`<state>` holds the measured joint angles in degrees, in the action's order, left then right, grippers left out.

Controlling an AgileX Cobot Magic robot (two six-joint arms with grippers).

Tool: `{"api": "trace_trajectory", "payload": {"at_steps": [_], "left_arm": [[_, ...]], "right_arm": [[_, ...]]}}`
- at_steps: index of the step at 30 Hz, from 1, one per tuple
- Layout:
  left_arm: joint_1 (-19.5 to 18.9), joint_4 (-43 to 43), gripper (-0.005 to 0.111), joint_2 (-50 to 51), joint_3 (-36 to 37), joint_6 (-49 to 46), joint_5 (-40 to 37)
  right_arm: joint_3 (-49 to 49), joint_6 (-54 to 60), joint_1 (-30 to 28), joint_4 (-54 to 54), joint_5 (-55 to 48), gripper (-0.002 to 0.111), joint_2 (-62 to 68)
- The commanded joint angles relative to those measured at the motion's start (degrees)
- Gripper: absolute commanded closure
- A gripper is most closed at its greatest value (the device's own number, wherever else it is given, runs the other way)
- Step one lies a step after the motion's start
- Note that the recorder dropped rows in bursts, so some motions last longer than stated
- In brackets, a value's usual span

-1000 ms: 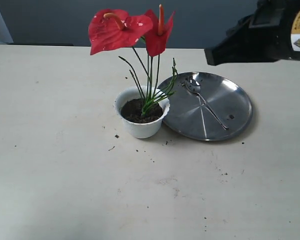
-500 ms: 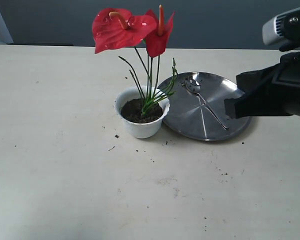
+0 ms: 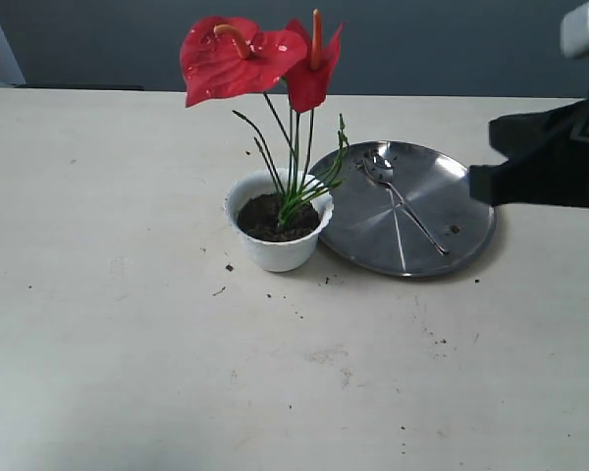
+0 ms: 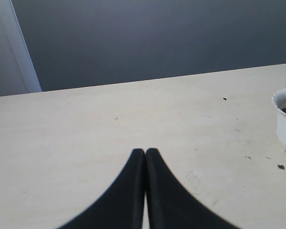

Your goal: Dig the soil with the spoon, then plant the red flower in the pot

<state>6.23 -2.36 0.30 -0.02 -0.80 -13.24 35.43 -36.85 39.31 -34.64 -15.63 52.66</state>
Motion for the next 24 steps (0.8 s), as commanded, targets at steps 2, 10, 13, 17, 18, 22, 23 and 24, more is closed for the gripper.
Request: {"api": "trace_trajectory", "payload": {"at_steps": [2, 10, 13, 17, 18, 22, 23, 24], "left_arm": [[0.16, -0.08, 0.106, -0.30, 0.02, 0.22, -0.07], [0.16, -0.08, 0.106, -0.30, 0.02, 0.22, -0.07], [0.16, -0.08, 0.106, -0.30, 0.02, 0.22, -0.07], [0.16, -0.08, 0.106, -0.30, 0.02, 0.22, -0.07], [0.16, -0.08, 0.106, -0.30, 0.02, 0.22, -0.07], [0.16, -0.08, 0.106, -0.30, 0.02, 0.22, -0.07], [0.16, -0.08, 0.106, -0.30, 0.02, 0.22, -0.07], [0.16, -0.08, 0.106, -0.30, 0.02, 0.22, -0.07]], "right_arm": [[-0.34, -0.48, -15.42, 9.09, -1.19, 0.108, -12.57], [-0.34, 13.55, -23.32, 15.74, -20.49, 0.108, -29.08], [-0.34, 16.04, -23.32, 15.74, -20.35, 0.108, -30.40], [-2.90, 18.38, -23.32, 15.63, -18.86, 0.108, -32.66], [-4.27, 18.67, -23.32, 15.63, -17.20, 0.108, -33.42], [-15.00, 18.94, -23.32, 15.91, -5.19, 0.108, -39.94], [-18.04, 18.94, -23.32, 15.91, -1.75, 0.108, -42.03], [-20.32, 18.94, -23.32, 16.08, 1.13, 0.108, -44.18]]}}
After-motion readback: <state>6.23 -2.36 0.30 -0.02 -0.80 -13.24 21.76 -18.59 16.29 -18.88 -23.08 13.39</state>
